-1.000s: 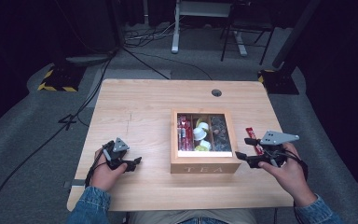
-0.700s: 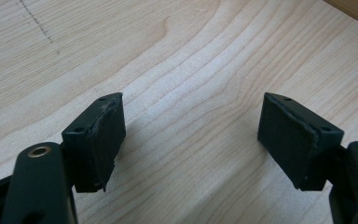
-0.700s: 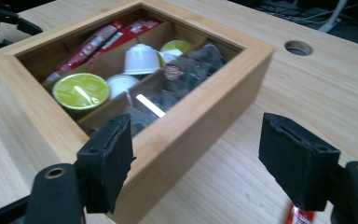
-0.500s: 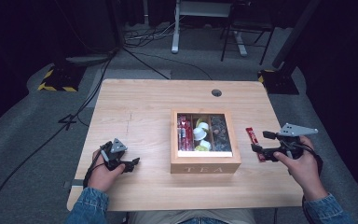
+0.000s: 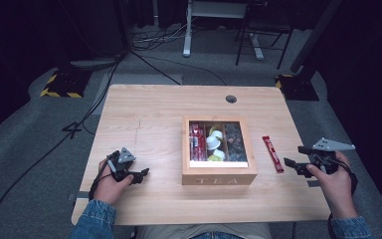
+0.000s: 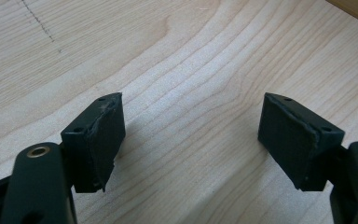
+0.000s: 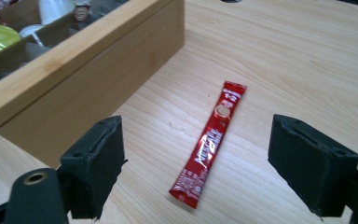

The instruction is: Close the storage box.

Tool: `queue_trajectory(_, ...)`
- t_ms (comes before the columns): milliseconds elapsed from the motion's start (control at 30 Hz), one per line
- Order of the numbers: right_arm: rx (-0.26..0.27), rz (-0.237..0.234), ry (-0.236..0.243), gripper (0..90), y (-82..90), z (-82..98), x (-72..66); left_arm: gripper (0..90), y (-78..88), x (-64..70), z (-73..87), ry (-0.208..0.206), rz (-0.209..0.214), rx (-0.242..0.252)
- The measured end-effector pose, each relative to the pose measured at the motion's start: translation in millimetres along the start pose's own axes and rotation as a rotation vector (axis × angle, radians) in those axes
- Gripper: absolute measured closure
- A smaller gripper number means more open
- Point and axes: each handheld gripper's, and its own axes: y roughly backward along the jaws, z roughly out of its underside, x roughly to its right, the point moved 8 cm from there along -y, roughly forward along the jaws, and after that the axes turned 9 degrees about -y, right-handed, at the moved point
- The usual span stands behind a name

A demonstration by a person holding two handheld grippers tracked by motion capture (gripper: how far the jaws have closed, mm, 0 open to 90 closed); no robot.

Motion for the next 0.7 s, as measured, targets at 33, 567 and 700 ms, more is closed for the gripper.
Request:
queue_trajectory(33, 0.005, 0.005, -0.009, 18.9, -0.8, 2.1, 3.4, 23.1, 0.0, -0.1, 0.0, -0.001, 0.000, 0.000)
queue_trajectory(567, -0.066, 0.045, 0.003, 19.6, -30.6, 51.6, 33.4, 23.0, 0.0, -0.4, 0.0, -0.003, -0.002, -0.003)
queue_trajectory(700, -0.073, 0.033, -0.005, 19.8, -33.6, 59.8, 33.8, 23.0, 0.0, -0.3, 0.0, -0.003, -0.002, -0.003)
